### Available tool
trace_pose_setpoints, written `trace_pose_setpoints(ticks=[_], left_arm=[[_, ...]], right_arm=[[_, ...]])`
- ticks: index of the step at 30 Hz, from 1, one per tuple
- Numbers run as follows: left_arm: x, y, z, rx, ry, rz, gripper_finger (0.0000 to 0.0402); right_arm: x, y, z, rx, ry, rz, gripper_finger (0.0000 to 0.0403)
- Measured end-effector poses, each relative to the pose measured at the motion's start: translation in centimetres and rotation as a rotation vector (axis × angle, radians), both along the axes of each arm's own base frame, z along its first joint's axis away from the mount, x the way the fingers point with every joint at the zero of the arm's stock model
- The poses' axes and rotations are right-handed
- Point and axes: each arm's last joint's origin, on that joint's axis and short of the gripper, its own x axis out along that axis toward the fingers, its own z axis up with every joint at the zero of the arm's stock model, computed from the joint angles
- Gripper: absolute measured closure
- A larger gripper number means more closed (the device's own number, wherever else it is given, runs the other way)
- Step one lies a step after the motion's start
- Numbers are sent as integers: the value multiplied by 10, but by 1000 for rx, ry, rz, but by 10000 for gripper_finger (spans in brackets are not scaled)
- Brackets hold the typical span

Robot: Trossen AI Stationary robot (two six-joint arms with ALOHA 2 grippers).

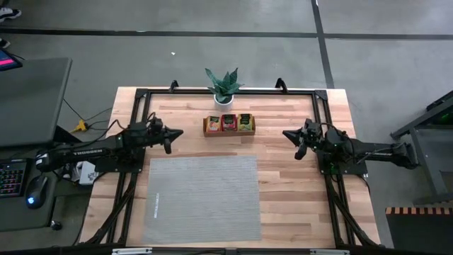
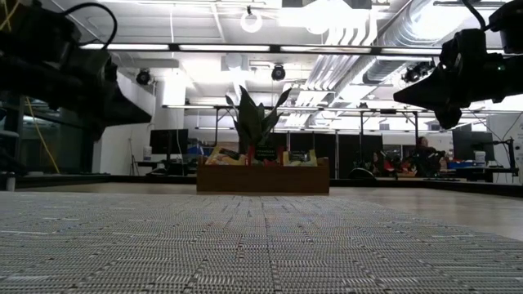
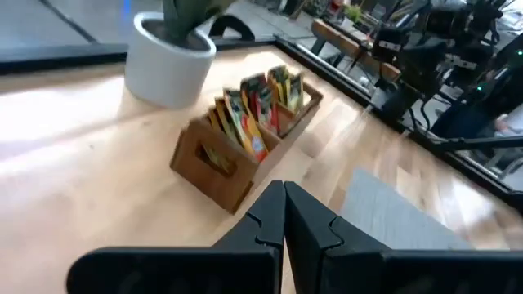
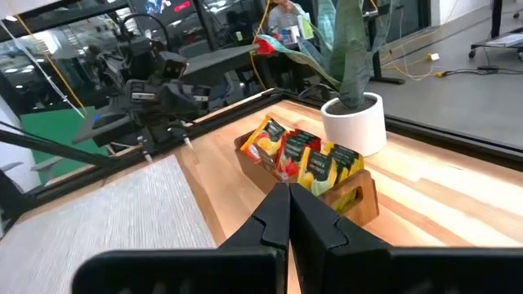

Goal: Pick & Place Tea
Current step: Return to Home Position

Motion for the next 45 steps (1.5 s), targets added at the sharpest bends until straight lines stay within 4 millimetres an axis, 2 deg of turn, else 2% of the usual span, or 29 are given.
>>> trace_pose_setpoints(ticks=[3, 8, 11, 45], left_arm=[[0, 0, 0, 67, 23, -27, 401], [1, -5, -2, 228, 91, -228, 401], [0, -7, -7, 251, 141, -315, 401], [0, -7, -7, 228, 155, -325, 401]], right_arm=[[0, 0, 0, 1, 0, 8, 402], [0, 0, 0, 2, 0, 11, 400], [0, 0, 0, 2, 0, 11, 394], [0, 0, 0, 3, 0, 11, 391]])
